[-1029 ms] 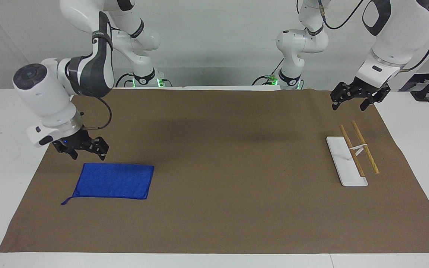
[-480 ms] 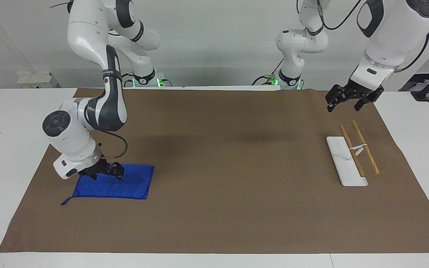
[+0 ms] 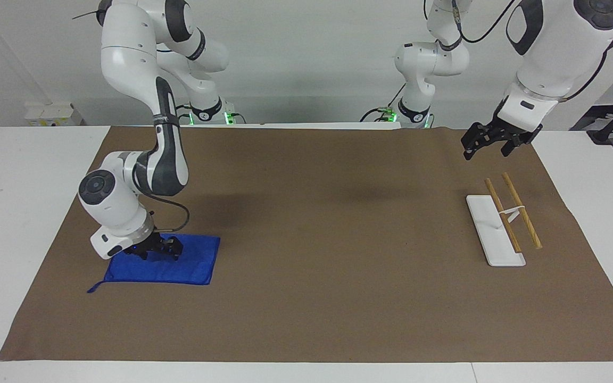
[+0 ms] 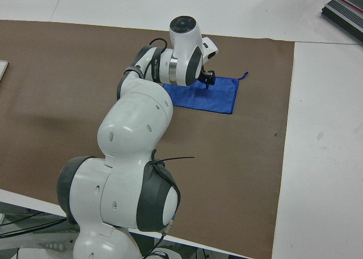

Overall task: Right arm passes towel to left arm to hang
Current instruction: 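Reach the right gripper down to the blue towel's edge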

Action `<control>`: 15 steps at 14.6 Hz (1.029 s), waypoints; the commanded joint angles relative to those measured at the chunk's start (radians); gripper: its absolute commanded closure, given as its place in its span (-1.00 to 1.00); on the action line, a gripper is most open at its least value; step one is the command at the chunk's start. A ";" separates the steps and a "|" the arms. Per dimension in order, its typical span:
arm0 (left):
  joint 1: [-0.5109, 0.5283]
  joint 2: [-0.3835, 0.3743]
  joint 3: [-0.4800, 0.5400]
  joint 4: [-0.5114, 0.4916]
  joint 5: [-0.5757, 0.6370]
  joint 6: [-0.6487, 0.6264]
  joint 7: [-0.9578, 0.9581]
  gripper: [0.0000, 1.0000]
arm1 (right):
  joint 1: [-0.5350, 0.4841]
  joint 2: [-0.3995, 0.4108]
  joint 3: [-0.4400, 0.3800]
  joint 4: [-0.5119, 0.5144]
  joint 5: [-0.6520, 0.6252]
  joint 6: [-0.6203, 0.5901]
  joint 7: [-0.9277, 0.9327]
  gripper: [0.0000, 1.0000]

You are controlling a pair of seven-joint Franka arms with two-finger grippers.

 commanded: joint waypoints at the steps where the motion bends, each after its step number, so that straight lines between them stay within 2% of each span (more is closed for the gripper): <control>1: -0.011 -0.017 0.004 -0.017 0.000 -0.013 -0.024 -0.97 | 0.002 -0.007 0.002 -0.030 -0.006 0.030 -0.018 -0.78; 5: -0.011 -0.017 0.003 -0.017 0.000 -0.019 -0.025 -0.97 | 0.001 -0.007 0.002 -0.065 -0.007 0.075 -0.027 -0.70; 9: -0.013 -0.017 0.000 -0.017 0.000 -0.020 -0.025 -0.97 | 0.001 -0.005 0.002 -0.088 -0.009 0.099 -0.029 -0.51; 10: -0.011 -0.017 -0.002 -0.017 0.000 -0.020 -0.025 -0.97 | 0.001 -0.003 0.002 -0.086 -0.009 0.098 -0.029 -0.32; 12: -0.011 -0.017 -0.002 -0.017 0.000 -0.020 -0.025 -0.97 | 0.001 -0.003 0.002 -0.080 -0.009 0.084 -0.029 0.30; 13: -0.011 -0.017 -0.002 -0.017 0.000 -0.019 -0.025 -0.97 | 0.002 -0.003 0.002 -0.080 -0.009 0.083 -0.029 0.68; 14: -0.011 -0.017 -0.002 -0.017 0.000 -0.019 -0.025 -0.97 | 0.004 -0.003 0.002 -0.079 -0.009 0.076 -0.029 0.86; 15: -0.011 -0.017 -0.002 -0.017 0.000 -0.019 -0.025 -0.97 | 0.002 -0.005 0.002 -0.070 -0.009 0.058 -0.029 0.95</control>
